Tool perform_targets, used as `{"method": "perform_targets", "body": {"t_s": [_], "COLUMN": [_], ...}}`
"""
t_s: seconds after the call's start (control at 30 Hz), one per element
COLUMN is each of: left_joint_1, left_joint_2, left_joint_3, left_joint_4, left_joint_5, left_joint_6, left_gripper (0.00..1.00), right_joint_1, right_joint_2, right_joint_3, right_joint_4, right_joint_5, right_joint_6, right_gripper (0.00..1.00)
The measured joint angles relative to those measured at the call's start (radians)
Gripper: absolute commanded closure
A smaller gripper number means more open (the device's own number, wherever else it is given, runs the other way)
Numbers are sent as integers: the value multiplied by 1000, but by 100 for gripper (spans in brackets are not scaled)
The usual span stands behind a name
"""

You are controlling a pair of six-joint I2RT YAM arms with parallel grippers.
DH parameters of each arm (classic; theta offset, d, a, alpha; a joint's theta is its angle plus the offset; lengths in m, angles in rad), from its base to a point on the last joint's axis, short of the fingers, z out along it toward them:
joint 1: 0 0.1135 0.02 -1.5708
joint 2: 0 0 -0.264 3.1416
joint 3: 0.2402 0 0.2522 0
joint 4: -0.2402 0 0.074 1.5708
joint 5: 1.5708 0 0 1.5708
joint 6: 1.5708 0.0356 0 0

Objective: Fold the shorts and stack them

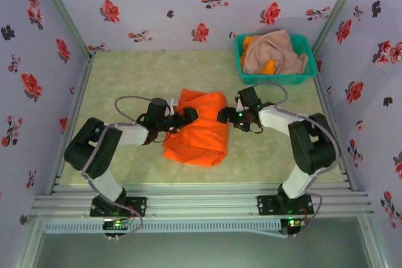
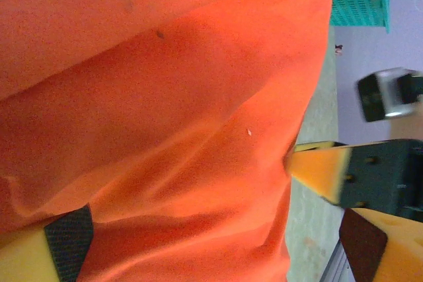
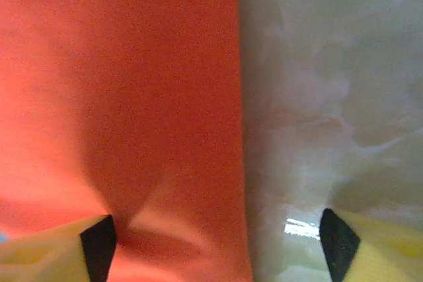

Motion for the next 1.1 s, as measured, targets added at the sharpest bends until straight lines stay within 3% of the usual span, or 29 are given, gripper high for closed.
{"method": "perform_targets", "body": {"t_s": [0.2, 0.4, 0.47, 0.63, 0.8, 0.97, 1.1], "left_joint_1": [0, 8, 20, 89, 167, 182, 182], "left_joint_2": [-8, -72, -110, -284, -490, -575, -601], "left_joint_3": [-11, -36, -40, -40, -40, -40, -46], "left_joint_4": [9, -21, -42, -123, -222, -286, -324], "left_joint_5": [-7, -28, -34, -60, -85, -93, -94], "left_joint_6": [0, 0, 0, 39, 98, 126, 139], "left_gripper": [1, 1, 1, 1, 1, 1, 0], "right_joint_1": [12, 50, 58, 50, 0, -89, -189], "right_joint_2": [47, 68, 68, 66, 11, -34, -36], "right_joint_3": [20, 53, 82, 213, 306, 322, 322], "right_joint_4": [51, 51, 18, -202, -455, -634, -707], "right_joint_5": [-59, -71, -55, 105, 382, 665, 824], "right_joint_6": [26, 34, 20, -91, -243, -371, -458], "right_gripper": [44, 88, 98, 100, 100, 100, 100]}}
